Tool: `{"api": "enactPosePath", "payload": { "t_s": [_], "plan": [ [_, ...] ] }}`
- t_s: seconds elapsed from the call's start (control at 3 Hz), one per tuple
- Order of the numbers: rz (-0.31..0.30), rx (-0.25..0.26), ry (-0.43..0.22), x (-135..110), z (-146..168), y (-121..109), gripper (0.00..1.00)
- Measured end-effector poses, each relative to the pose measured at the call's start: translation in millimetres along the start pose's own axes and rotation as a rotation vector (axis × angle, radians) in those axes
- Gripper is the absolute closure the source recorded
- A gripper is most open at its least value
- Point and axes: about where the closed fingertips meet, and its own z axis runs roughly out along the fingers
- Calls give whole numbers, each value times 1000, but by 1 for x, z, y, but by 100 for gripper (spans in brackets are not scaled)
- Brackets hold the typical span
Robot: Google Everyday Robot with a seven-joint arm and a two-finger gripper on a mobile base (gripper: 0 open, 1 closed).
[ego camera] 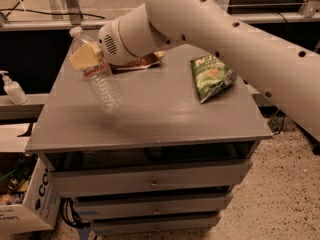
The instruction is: Place water bottle upright
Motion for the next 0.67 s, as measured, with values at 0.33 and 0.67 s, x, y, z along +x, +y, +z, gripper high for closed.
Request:
{"api": "enactPosePath", "payload": {
  "t_s": [0.33, 0.67],
  "plan": [
    [-67, 2, 105, 1, 5, 5, 100],
    [-125, 15, 188, 2, 4, 10, 100]
  ]
}}
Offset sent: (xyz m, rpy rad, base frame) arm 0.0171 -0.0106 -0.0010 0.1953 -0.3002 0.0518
